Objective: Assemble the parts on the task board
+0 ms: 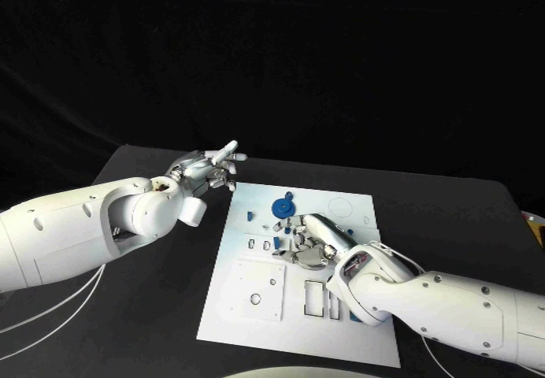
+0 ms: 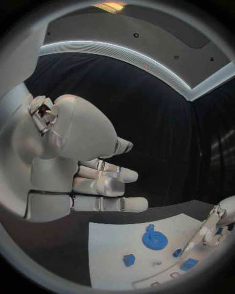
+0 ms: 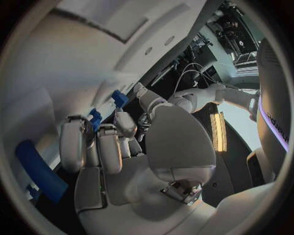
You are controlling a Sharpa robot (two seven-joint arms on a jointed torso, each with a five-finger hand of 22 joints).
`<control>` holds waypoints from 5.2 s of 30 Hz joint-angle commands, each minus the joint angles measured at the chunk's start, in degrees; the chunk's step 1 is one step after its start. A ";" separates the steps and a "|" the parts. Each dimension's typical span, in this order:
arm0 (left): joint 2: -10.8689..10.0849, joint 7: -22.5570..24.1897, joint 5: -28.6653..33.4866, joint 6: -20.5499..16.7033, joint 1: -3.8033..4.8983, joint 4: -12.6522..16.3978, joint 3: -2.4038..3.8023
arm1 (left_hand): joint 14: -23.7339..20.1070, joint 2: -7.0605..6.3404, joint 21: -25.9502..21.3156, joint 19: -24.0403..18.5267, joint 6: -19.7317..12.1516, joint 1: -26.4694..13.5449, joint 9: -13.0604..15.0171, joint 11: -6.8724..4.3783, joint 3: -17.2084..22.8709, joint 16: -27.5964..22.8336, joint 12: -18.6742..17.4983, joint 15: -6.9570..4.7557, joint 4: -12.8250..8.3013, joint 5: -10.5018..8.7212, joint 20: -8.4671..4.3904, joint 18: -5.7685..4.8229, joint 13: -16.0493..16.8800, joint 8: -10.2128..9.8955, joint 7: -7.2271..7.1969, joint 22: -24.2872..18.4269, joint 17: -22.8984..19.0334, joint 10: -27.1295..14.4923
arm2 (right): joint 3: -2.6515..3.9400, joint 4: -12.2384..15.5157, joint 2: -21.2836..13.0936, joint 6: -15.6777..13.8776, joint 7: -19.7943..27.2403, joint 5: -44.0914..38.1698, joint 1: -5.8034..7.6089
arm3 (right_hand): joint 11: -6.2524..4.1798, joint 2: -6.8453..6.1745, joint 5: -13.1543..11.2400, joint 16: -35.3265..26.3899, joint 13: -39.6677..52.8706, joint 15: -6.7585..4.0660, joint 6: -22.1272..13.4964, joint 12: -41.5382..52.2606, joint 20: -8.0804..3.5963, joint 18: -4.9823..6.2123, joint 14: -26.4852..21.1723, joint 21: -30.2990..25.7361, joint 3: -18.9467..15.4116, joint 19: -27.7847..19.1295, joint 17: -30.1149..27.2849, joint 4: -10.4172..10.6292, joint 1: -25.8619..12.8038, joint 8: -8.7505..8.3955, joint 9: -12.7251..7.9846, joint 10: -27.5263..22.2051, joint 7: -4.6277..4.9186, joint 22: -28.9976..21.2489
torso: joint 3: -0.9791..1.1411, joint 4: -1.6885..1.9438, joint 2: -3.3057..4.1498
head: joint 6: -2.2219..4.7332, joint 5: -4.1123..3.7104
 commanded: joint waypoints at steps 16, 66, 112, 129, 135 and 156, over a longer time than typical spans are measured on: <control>2.63 -24.19 -38.17 7.72 0.38 -0.51 0.06 | 6.60 2.11 7.22 7.91 2.71 -7.48 9.40 -3.86 -8.77 6.43 4.36 -3.43 0.92 -0.47 -3.08 -0.69 -1.12 17.08 -4.40 10.66 9.11 5.85 | 1.41 3.87 -10.37 2.85 17.50 39.94 9.37 | -0.67 2.75 4.62 -0.98 -1.00 -0.06 3.31 -0.42 0.25 -0.10 3.26 -2.41 -1.28 -1.33 3.41 2.05 0.32 2.72 0.55 -1.59 -0.94 5.88 | 0.42 -0.48 -2.28 | 0.69 -0.32; 20.88 -45.26 -57.29 31.90 8.48 -11.12 -4.45 | 12.20 5.82 21.12 19.47 1.32 -5.99 15.83 -5.50 -11.22 13.45 9.37 -4.93 0.69 0.38 -4.78 -4.64 7.38 20.36 -5.83 35.23 23.81 12.05 | 1.14 -2.33 -12.83 2.45 11.31 41.22 13.38 | -0.44 2.10 11.04 -2.89 -4.39 0.08 1.33 -2.80 0.28 1.13 1.78 -8.33 -0.52 -4.61 -0.68 2.86 0.83 4.04 0.35 -5.04 -0.65 2.65 | 0.89 0.06 -3.39 | -1.00 -1.05; 24.05 -45.12 -56.65 35.06 7.56 -14.32 -6.49 | 12.24 5.86 20.88 18.89 1.42 -2.66 16.84 -5.64 -10.75 13.47 9.38 -5.02 0.62 0.56 -4.75 -4.51 7.93 20.68 -6.00 34.74 24.00 11.98 | 0.92 -2.59 -12.70 3.25 11.00 40.97 12.79 | -0.38 2.22 11.51 -2.80 -4.25 0.14 1.12 -2.53 0.33 1.09 1.81 -8.27 -0.44 -4.53 -0.42 3.30 0.52 4.33 0.39 -4.91 -0.60 2.72 | 0.80 0.22 -3.33 | -1.57 -1.43; 24.17 -45.03 -54.68 34.86 7.56 -14.33 -6.53 | 12.24 5.79 20.95 18.90 1.31 -1.04 17.19 -5.77 -9.94 13.47 9.42 -5.13 0.74 0.81 -4.79 -4.54 8.26 20.60 -6.13 34.93 24.01 12.00 | 0.90 -2.68 -12.69 3.29 10.85 40.97 12.76 | -0.38 2.22 11.64 -2.81 -4.32 0.15 1.12 -2.54 0.35 1.08 1.80 -8.23 -0.44 -4.49 -0.43 3.43 0.41 4.44 0.41 -4.96 -0.59 2.75 | 0.79 0.26 -3.30 | -1.76 -1.44; 24.23 -45.02 -54.48 34.77 7.56 -14.29 -6.54 | 12.28 5.86 21.04 18.99 1.48 -0.53 17.38 -5.93 -8.99 13.52 9.73 -5.26 0.77 0.97 -4.86 -4.58 8.91 20.66 -6.32 35.15 24.14 12.33 | 0.90 -2.71 -12.66 3.34 10.80 40.97 12.75 | -0.38 2.22 11.64 -2.81 -4.32 0.15 1.12 -2.54 0.35 1.08 1.80 -8.23 -0.44 -4.49 -0.43 3.43 0.41 4.44 0.41 -4.96 -0.59 2.75 | 0.81 0.22 -3.31 | -1.76 -1.45; 24.36 -44.94 -54.35 34.91 7.53 -14.54 -6.70 | 12.39 -19.63 21.14 19.00 2.90 -17.95 20.46 -6.10 50.54 13.50 10.20 -5.42 0.63 0.32 -4.95 -4.62 12.32 19.32 -6.45 36.07 24.39 13.78 | 0.86 -2.76 -12.68 3.63 10.52 40.97 12.73 | -0.39 2.15 11.89 -2.75 -4.13 0.15 1.16 -2.31 0.36 1.02 1.85 -8.01 -0.47 -4.33 -0.27 3.62 0.25 4.66 0.46 -4.76 -0.62 2.90 | 0.77 0.34 -3.30 | -2.20 -1.67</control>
